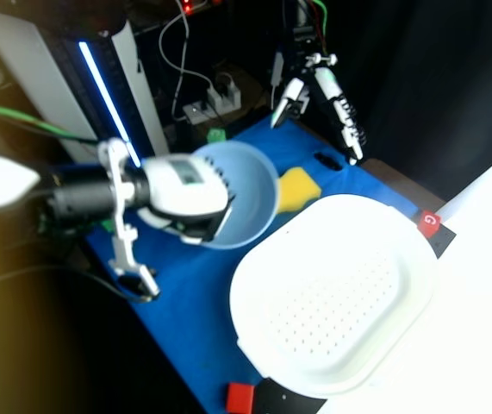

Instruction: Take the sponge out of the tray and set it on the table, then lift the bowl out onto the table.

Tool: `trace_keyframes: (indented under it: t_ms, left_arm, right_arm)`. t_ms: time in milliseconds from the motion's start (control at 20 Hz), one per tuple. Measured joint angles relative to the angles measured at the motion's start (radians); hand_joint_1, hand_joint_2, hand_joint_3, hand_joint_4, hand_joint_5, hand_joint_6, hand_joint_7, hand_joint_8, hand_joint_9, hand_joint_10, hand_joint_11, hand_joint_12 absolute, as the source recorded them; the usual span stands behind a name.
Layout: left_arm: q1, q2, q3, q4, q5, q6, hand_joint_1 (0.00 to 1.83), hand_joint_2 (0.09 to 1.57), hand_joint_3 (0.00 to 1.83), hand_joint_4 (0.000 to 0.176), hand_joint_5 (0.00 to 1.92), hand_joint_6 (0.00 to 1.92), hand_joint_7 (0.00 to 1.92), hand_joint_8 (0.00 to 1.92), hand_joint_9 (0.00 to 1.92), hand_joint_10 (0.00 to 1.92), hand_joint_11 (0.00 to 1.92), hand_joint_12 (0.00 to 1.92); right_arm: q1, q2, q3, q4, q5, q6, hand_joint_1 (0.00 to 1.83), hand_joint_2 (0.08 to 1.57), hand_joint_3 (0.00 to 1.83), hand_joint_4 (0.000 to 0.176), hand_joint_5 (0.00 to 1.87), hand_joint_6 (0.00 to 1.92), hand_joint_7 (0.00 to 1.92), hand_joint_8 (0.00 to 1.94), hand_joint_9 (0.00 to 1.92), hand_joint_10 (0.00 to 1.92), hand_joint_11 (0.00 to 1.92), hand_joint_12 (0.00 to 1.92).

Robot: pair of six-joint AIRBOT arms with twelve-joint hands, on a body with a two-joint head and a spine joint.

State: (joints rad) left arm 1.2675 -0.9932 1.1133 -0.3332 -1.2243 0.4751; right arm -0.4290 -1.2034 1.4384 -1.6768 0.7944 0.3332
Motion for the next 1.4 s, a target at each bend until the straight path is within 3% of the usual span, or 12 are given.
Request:
trace_keyframes:
  t_ms: [200, 300, 450, 600, 750, 850, 900, 950, 1050, 1100, 1200, 1400]
  left_arm:
    - [0.007, 0.0, -0.003, -0.001, -0.004, 0.0, 0.75, 0.85, 0.0, 0.176, 0.0, 0.0, 0.0, 0.0, 0.01, 0.0, 0.0, 0.45]
    - [0.009, 0.0, -0.003, -0.007, -0.006, 0.0, 0.74, 0.84, 0.0, 0.176, 0.0, 0.0, 0.0, 0.0, 0.01, 0.0, 0.0, 0.48]
    - [0.01, 0.0, -0.005, -0.003, -0.01, -0.001, 0.75, 0.85, 0.0, 0.176, 0.0, 0.0, 0.0, 0.0, 0.02, 0.0, 0.0, 0.49]
    - [0.014, 0.0, -0.005, -0.012, -0.014, -0.001, 0.75, 0.85, 0.0, 0.176, 0.0, 0.0, 0.0, 0.0, 0.01, 0.0, 0.0, 0.45]
    - [0.023, 0.0, -0.006, -0.008, -0.034, -0.005, 0.74, 0.85, 0.0, 0.176, 0.0, 0.0, 0.0, 0.0, 0.0, 0.0, 0.0, 0.47]
    - [0.024, 0.006, -0.014, -0.011, -0.045, -0.005, 0.73, 0.85, 0.0, 0.176, 0.0, 0.0, 0.0, 0.0, 0.0, 0.0, 0.0, 0.48]
    - [0.024, 0.016, -0.019, -0.007, -0.062, -0.005, 0.73, 0.85, 0.0, 0.176, 0.0, 0.0, 0.0, 0.0, 0.0, 0.0, 0.0, 0.48]
    - [0.024, 0.024, -0.02, -0.004, -0.077, -0.005, 0.71, 0.84, 0.0, 0.176, 0.0, 0.0, 0.0, 0.0, 0.01, 0.0, 0.0, 0.5]
    - [0.024, 0.04, -0.034, -0.008, -0.124, -0.005, 0.67, 0.81, 0.0, 0.123, 0.0, 0.0, 0.0, 0.0, 0.03, 0.01, 0.03, 0.54]
    - [0.025, 0.042, -0.042, -0.011, -0.143, -0.005, 0.64, 0.8, 0.0, 0.09, 0.02, 0.01, 0.0, 0.0, 0.03, 0.01, 0.05, 0.56]
    - [0.029, 0.042, -0.05, 0.002, -0.178, -0.006, 0.74, 0.79, 0.0, 0.165, 0.0, 0.0, 0.0, 0.0, 0.0, 0.0, 0.0, 0.54]
    - [0.03, 0.042, -0.068, -0.016, -0.289, -0.006, 0.51, 0.9, 0.01, 0.176, 0.0, 0.0, 0.0, 0.0, 0.01, 0.0, 0.0, 0.73]
  right_arm:
    - [0.0, 0.0, -0.003, -0.004, -0.002, 0.0, 1.09, 0.89, 0.86, 0.0, 0.76, 1.8, 1.22, 1.94, 1.36, 1.92, 1.48, 1.92]
    - [0.0, 0.014, -0.022, -0.003, -0.007, -0.001, 0.61, 1.26, 0.09, 0.0, 0.3, 1.18, 0.51, 1.46, 0.61, 1.65, 0.58, 1.85]
    - [0.0, 0.04, -0.029, 0.073, 0.003, 0.0, 0.24, 1.1, 0.0, 0.065, 0.03, 0.03, 0.01, 0.04, 0.02, 0.07, 0.0, 0.22]
    - [-0.004, 0.093, -0.029, 0.208, 0.008, -0.004, 0.28, 0.99, 0.0, 0.171, 0.0, 0.0, 0.0, 0.0, 0.0, 0.0, 0.08, 0.06]
    - [-0.098, 0.149, -0.029, 0.429, 0.068, -0.059, 0.36, 0.97, 0.0, 0.08, 0.0, 0.0, 0.0, 0.0, 0.0, 0.0, 0.0, 0.0]
    - [-0.208, 0.185, -0.029, 0.659, 0.126, -0.132, 0.31, 0.93, 0.0, 0.162, 0.0, 0.0, 0.0, 0.0, 0.0, 0.0, 0.0, 0.0]
    - [-0.275, 0.201, -0.029, 0.803, 0.163, -0.155, 0.38, 0.93, 0.0, 0.055, 0.0, 0.0, 0.0, 0.0, 0.0, 0.0, 0.0, 0.0]
    - [-0.322, 0.213, -0.029, 0.887, 0.193, -0.167, 0.39, 0.96, 0.0, 0.052, 0.0, 0.0, 0.0, 0.0, 0.0, 0.0, 0.0, 0.0]
    - [-0.459, 0.234, -0.029, 1.098, 0.29, -0.206, 0.27, 1.0, 0.02, 0.092, 0.0, 0.0, 0.0, 0.0, 0.0, 0.0, 0.0, 0.0]
    - [-0.529, 0.235, -0.032, 1.212, 0.341, -0.222, 0.3, 1.02, 0.02, 0.159, 0.0, 0.0, 0.0, 0.0, 0.0, 0.0, 0.0, 0.0]
    - [-0.615, 0.221, -0.035, 1.358, 0.435, -0.232, 0.33, 1.02, 0.01, 0.175, 0.0, 0.0, 0.0, 0.0, 0.0, 0.0, 0.0, 0.0]
    - [-0.691, 0.175, -0.055, 1.519, 0.608, -0.242, 0.46, 1.03, 0.01, 0.176, 0.0, 0.0, 0.0, 0.0, 0.0, 0.0, 0.0, 0.0]
